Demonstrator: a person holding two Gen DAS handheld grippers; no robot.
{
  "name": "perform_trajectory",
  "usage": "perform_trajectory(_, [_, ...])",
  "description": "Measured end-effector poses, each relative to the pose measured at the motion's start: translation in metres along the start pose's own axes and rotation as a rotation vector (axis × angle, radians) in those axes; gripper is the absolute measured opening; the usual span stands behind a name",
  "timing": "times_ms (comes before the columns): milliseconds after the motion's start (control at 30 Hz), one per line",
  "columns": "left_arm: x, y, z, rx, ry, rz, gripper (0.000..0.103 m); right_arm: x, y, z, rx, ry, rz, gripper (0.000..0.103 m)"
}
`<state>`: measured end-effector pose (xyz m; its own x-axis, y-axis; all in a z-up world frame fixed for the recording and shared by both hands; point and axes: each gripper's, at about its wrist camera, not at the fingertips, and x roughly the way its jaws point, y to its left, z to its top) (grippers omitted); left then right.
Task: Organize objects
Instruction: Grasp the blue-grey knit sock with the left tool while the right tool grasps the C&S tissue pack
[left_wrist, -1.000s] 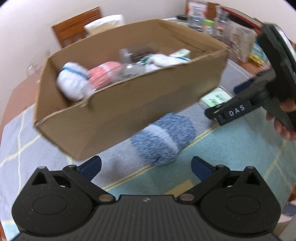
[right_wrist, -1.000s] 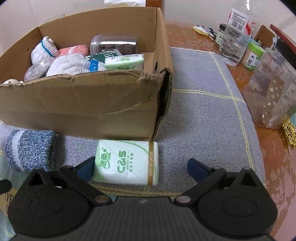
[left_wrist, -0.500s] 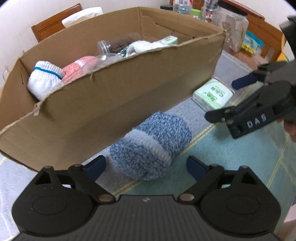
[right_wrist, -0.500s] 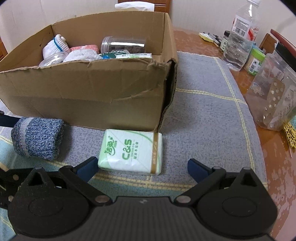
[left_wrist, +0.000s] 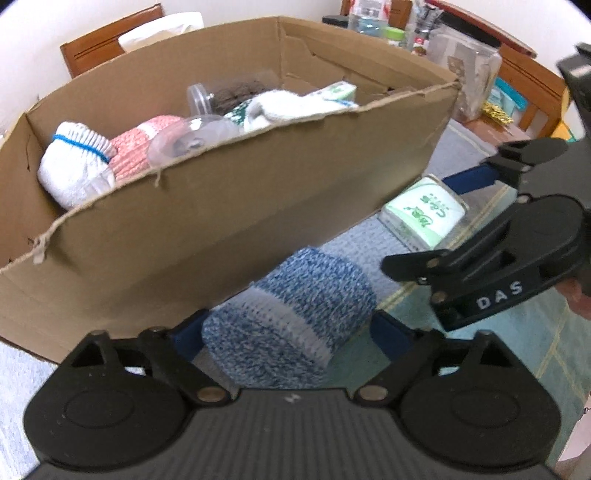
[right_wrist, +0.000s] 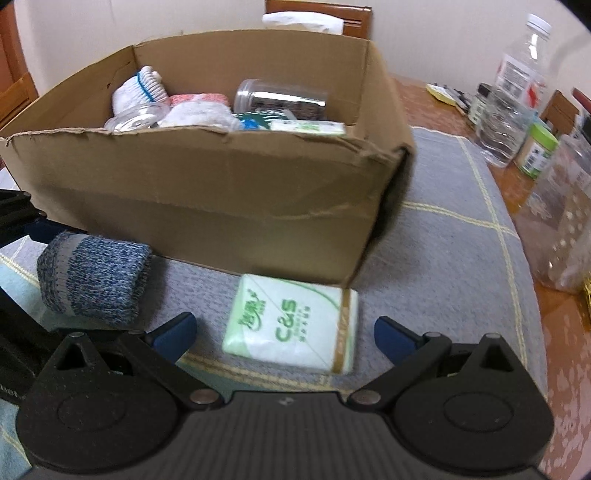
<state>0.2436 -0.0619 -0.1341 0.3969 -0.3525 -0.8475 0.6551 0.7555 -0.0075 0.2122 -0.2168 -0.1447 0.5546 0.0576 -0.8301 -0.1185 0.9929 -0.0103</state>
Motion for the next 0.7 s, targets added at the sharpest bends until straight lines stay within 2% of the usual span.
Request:
perform_trajectory(133, [-0.002, 0.000, -0.001, -0.002, -0.002, 0.006, 0.077, 0.001, 0.004, 0.004, -0.016, 0.014, 0.008, 0.103])
perform_trajectory(233, [-0.005, 0.002, -0.003, -0.001, -0.002, 0.007, 0.074, 0.000, 0.005, 0.004, -0.018, 0.016, 0.012, 0.100])
perform_trajectory(333, [-0.008, 0.001, -0.007, 0.006, 0.000, 0.011, 0.072, -0.003, 0.008, 0.004, -0.035, 0.012, 0.017, 0.092])
perform_trajectory(467, [-0.013, -0.001, -0.010, 0.013, 0.010, 0.025, 0.066, -0.008, 0.012, 0.004, -0.060, 0.000, 0.029, 0.073])
perform_trajectory(500, [-0.014, -0.001, -0.011, 0.015, 0.012, 0.026, 0.065, -0.009, 0.013, 0.004, -0.062, -0.001, 0.034, 0.072])
perform_trajectory(600, [-0.015, -0.001, -0.011, 0.022, 0.011, 0.025, 0.065, -0.010, 0.015, 0.007, -0.070, 0.009, 0.032, 0.071])
perform_trajectory(700, [-0.011, -0.001, -0.008, 0.027, 0.005, 0.027, 0.070, -0.011, 0.016, 0.007, -0.069, 0.018, 0.041, 0.071])
